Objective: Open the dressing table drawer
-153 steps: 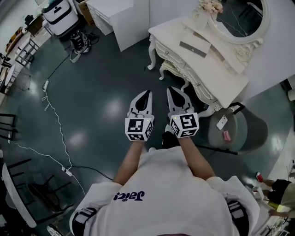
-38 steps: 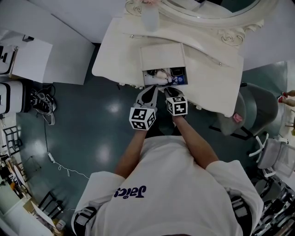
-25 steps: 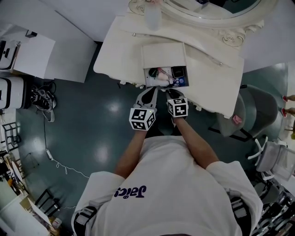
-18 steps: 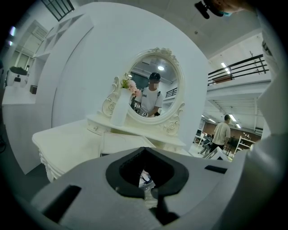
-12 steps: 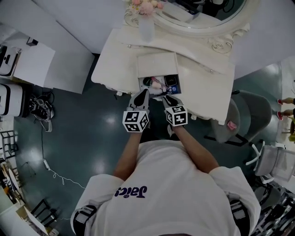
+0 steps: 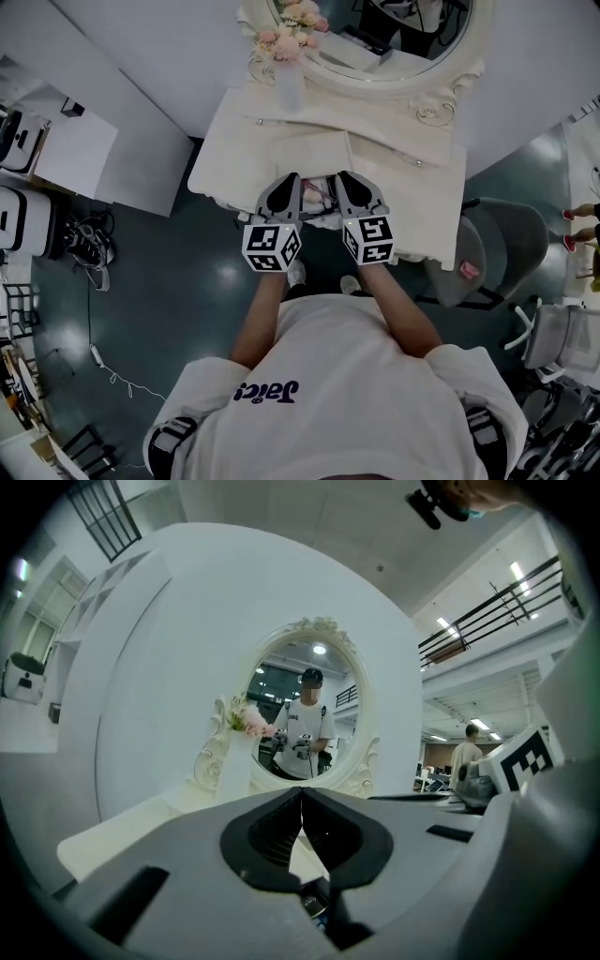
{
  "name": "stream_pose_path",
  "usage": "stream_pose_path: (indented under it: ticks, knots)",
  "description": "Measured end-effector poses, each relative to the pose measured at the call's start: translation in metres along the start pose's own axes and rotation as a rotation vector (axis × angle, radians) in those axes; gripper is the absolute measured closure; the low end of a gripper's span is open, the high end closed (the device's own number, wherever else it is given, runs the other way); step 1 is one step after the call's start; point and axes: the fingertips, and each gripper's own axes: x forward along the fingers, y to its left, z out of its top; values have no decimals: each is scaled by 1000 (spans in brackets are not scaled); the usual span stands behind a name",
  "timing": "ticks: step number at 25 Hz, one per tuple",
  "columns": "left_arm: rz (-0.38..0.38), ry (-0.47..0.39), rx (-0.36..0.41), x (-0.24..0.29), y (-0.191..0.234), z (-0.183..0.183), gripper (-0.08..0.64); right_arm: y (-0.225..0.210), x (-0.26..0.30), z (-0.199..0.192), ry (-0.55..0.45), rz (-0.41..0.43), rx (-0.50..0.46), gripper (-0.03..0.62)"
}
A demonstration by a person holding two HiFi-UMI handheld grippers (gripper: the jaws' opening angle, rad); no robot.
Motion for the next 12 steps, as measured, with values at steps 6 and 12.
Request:
stream_pose_path:
  ticks: [6,12]
  knots:
    - [4,-70,73,1,-14,35,545,-9,-10,46,-84,-15,25,583]
    - [8,-76,147,5,-22,41,545,-17,-13,68,-113,-42,-41,583]
